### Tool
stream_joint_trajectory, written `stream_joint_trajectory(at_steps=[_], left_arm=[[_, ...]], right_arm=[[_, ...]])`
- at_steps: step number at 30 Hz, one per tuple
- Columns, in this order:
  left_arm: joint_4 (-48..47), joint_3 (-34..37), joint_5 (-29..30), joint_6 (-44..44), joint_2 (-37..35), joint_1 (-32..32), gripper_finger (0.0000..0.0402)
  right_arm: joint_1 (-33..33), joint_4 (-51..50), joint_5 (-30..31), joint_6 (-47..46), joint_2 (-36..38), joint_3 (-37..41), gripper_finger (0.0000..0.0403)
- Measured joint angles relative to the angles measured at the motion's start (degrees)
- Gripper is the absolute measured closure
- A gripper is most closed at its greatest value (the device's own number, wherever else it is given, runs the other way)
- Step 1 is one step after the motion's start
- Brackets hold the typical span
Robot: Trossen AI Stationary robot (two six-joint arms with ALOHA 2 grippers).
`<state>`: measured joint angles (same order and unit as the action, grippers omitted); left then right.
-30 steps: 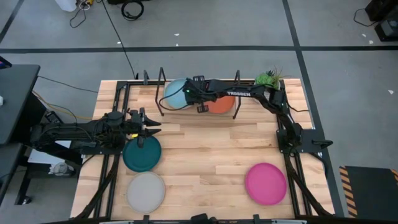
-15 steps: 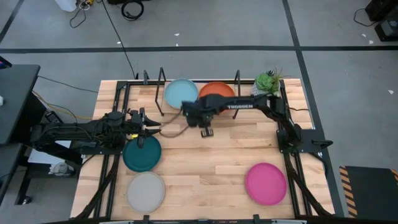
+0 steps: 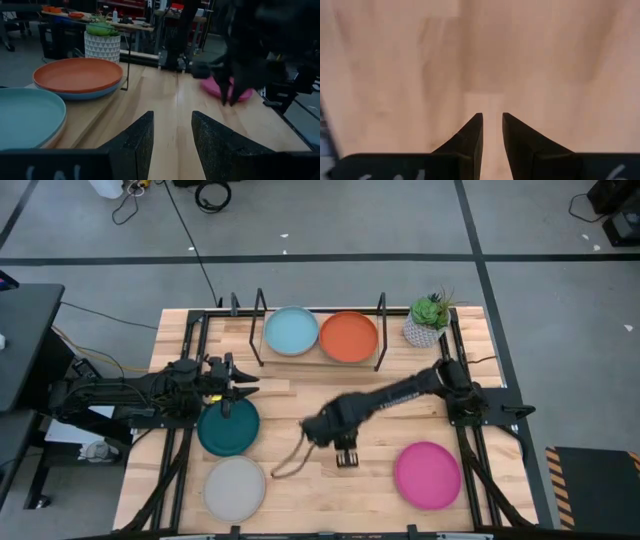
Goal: Place and stack plates onto a shelf
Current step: Stack the pink plate on top of the orange plate on the shelf
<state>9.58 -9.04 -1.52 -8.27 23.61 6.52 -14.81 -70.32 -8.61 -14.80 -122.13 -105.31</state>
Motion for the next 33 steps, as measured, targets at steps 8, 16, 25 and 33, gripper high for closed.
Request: stream_joint_trajectory(at_steps=[8,16,25,33], left_arm=[[7.6,0.0,0.0,6.1,0.0,0.0,0.0260],[12.1,0.0,0.0,12.1,0.0,0.0,0.0260],[13.1,0.0,0.0,19.5,0.0,0.0,0.0260],[13.2,0.0,0.0,25.5,0.0,0.0,0.0260]], right_arm=[[-8.7,-0.4,-8.3,-20.6,0.0,5.3,0.0323],[-13.1,-4.1,-9.3,-34.0,-0.1,12.4,0.0298],[-11.8,-6.0,-11.0,-41.8,-0.1,13.6,0.0247],[-13.5,-4.9,-13.8,-49.7,0.0,13.9,0.0203]])
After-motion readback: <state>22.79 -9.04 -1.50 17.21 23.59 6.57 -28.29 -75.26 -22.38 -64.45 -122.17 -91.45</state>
